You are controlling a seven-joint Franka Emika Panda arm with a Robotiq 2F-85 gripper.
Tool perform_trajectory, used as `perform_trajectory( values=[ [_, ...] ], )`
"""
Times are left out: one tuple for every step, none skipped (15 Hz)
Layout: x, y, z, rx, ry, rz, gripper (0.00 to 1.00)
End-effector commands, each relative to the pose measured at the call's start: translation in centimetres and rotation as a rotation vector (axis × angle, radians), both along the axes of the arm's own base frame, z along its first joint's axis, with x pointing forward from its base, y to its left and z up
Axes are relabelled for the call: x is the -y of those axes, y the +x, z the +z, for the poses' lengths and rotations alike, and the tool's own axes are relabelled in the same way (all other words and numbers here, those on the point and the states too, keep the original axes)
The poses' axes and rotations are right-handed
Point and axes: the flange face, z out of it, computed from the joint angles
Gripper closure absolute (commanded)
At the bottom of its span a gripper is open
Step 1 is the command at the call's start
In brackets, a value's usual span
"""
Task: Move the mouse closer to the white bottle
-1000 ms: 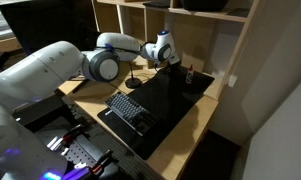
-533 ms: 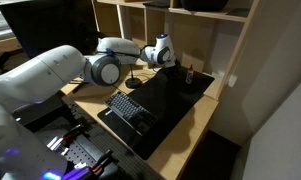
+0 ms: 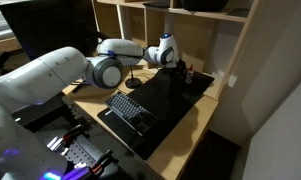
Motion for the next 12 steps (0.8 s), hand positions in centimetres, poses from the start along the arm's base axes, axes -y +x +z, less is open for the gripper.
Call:
perform_trajectory(
  values=[
    [-0.6, 0.3, -0.1, 0.036, -0.038, 0.062, 0.53],
    [-1.0, 0.5, 0.0, 0.063, -0.024, 0.078, 0.53],
    [-1.4, 0.7, 0.2, 0.081, -0.018, 0.083, 0.53],
    [-1.8, 0.8, 0.4, 0.095, -0.017, 0.093, 0.53],
    [-2.3, 0.9, 0.4, 0.111, -0.015, 0.094, 0.53],
    [-2.6, 0.9, 0.3, 0.117, -0.011, 0.094, 0.53],
    [-2.8, 0.9, 0.1, 0.115, -0.007, 0.089, 0.53],
    [-2.8, 0.8, -0.2, 0.107, -0.001, 0.083, 0.53],
    [-2.6, 0.7, -0.5, 0.100, 0.005, 0.076, 0.53],
    [-2.5, 0.7, -0.7, 0.093, 0.007, 0.070, 0.53],
    [-2.3, 0.6, -0.9, 0.090, 0.004, 0.061, 0.53],
    [-2.2, 0.6, -1.0, 0.088, 0.006, 0.055, 0.53]
  ],
)
